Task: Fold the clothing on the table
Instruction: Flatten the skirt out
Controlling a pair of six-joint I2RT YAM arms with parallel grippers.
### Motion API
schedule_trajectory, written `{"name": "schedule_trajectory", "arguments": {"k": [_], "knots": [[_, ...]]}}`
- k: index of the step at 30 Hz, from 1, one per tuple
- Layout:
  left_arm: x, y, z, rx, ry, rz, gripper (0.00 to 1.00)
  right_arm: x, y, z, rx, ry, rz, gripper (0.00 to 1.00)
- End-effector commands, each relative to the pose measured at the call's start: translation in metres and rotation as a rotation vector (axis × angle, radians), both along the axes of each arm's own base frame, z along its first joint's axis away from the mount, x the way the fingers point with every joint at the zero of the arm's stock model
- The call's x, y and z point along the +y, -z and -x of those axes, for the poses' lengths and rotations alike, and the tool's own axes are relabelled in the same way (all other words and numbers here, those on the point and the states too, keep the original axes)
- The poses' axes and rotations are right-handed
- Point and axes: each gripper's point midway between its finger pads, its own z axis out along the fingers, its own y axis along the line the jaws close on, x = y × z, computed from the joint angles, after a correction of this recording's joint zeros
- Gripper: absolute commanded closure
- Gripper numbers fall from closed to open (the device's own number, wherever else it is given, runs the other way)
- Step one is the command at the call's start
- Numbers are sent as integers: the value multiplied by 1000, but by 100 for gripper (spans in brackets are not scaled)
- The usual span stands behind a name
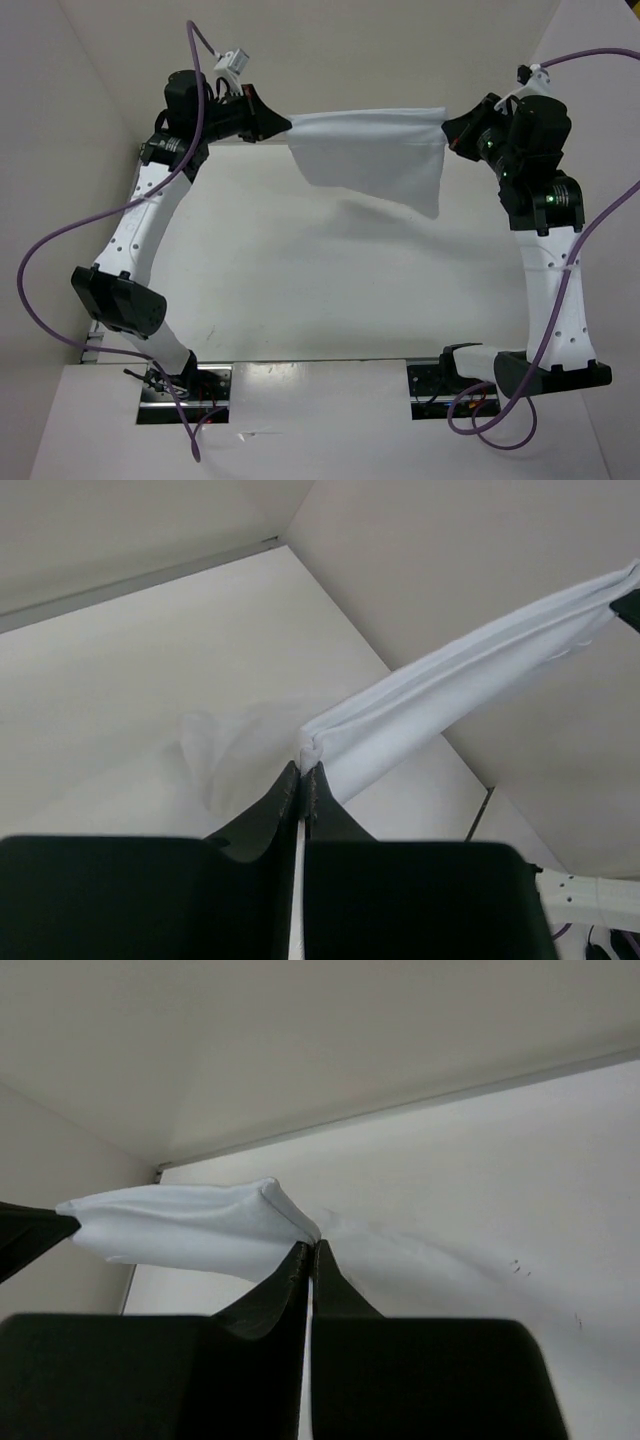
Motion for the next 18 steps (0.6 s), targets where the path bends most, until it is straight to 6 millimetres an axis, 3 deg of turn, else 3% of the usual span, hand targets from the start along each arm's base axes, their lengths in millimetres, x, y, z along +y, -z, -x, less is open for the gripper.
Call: {"name": "schedule_trajectory", "arguments": {"k": [1,3,6,11,13,14,18], "knots": [[9,17,0,7,-4,-58,100,-2,11,-6,1,-14,46,100],[2,2,21,-70,91,-32,100,6,6,2,-22,-70,46,100],[15,2,10,-52,-29,-60,100,-9,14,-4,17,27,41,100],[17,-5,16,-61,-7,-63,100,10,30,0,65,-82,29,100],[14,-7,26,-58,28,-49,100,17,32,9,74,-127,21,100],[14,-19,35,-80,34,-33,100,21,36,10,80,-155,27,100],[10,-34,70,-95,130,-7,100,42,30,42,82,-302,5,100]]}}
